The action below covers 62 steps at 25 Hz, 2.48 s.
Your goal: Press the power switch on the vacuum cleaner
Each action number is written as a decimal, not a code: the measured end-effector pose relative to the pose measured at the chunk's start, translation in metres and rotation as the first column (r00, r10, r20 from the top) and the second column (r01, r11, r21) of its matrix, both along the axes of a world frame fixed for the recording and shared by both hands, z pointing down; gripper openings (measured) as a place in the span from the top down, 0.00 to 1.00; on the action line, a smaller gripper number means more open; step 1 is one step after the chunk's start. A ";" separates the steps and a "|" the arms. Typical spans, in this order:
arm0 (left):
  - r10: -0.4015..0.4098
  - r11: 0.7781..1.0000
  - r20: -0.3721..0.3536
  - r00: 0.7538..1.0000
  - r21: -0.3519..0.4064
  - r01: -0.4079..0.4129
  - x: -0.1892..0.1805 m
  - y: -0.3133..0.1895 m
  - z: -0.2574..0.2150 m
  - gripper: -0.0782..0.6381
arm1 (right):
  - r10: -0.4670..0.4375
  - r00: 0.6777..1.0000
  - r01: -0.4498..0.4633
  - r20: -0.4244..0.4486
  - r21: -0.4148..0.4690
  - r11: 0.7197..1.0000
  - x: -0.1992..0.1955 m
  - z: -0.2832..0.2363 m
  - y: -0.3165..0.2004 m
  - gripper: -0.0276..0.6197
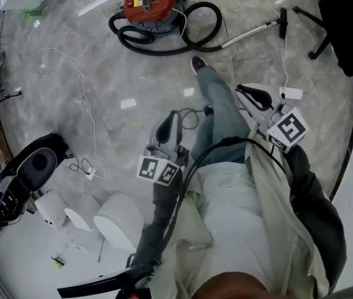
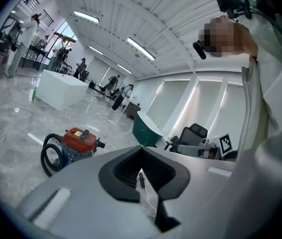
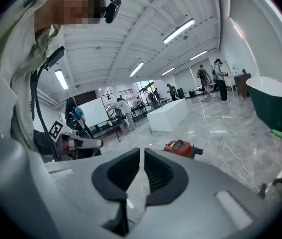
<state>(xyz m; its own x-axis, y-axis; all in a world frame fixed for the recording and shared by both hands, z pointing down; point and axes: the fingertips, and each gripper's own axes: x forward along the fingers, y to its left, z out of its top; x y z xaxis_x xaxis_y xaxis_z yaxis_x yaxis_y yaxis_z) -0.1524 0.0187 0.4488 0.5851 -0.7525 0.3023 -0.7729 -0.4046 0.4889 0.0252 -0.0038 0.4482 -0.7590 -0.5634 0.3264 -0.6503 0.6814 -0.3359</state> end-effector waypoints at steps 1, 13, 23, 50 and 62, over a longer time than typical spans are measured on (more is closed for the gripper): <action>-0.009 1.000 -0.001 1.000 0.002 0.009 0.002 0.025 -0.008 0.89 | 0.001 1.000 -0.001 0.009 0.011 1.000 0.004 -0.014 0.020 0.92; -0.135 0.973 0.001 0.991 0.188 0.133 0.041 0.111 -0.080 0.89 | 0.074 0.997 -0.068 -0.025 0.183 0.981 0.030 -0.107 0.125 0.92; -0.142 0.966 0.031 0.989 0.223 0.132 0.129 0.149 -0.090 0.89 | 0.100 0.995 -0.100 0.007 0.150 0.984 0.100 -0.100 0.183 0.95; -0.382 0.910 0.012 0.924 0.181 0.373 0.118 0.282 -0.074 0.89 | -0.105 0.994 0.108 -0.025 0.130 0.986 0.100 -0.092 0.268 0.95; -0.309 0.940 0.026 0.951 0.160 0.301 0.082 0.277 -0.071 0.89 | -0.035 0.998 0.043 -0.057 0.145 0.989 0.062 -0.093 0.272 0.95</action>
<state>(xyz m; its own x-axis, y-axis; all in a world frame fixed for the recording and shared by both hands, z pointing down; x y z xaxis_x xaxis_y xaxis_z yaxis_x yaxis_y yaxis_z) -0.0700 0.2961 0.3779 0.3075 -0.9318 0.1928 -0.8927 -0.2123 0.3975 0.0872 0.2681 0.3548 -0.7648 -0.5785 0.2838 -0.6368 0.7456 -0.1964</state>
